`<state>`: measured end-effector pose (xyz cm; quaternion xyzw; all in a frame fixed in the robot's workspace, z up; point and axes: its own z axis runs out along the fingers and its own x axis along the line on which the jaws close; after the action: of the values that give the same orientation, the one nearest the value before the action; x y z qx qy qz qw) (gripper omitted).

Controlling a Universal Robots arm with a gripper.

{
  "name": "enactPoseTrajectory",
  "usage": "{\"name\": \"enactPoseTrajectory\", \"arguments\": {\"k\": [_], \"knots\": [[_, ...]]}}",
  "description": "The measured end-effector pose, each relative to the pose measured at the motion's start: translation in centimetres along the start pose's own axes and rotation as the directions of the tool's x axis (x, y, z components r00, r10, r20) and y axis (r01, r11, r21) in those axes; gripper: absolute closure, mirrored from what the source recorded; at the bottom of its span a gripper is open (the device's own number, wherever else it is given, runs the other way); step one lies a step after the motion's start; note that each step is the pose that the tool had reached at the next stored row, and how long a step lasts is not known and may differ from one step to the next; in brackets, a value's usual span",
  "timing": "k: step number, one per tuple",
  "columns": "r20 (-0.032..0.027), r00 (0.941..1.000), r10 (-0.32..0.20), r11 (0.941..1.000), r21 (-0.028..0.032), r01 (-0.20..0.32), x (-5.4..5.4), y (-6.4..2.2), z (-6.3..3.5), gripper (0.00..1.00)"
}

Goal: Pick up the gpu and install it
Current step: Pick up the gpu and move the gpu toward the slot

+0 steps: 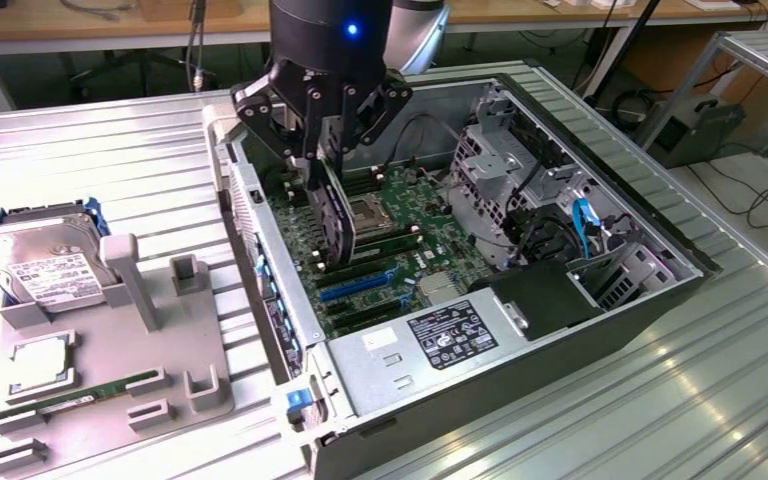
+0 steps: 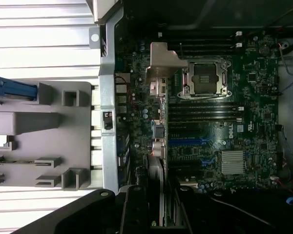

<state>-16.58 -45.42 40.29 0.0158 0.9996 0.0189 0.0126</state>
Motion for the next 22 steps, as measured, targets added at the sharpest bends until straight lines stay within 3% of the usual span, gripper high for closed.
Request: {"name": "enactPoseTrajectory", "arguments": {"k": [22], "knots": [[0.0000, 1.0000, 0.000, 1.0000, 0.0004, 0.000, -1.6, 0.03, 0.50, 0.74]]}}
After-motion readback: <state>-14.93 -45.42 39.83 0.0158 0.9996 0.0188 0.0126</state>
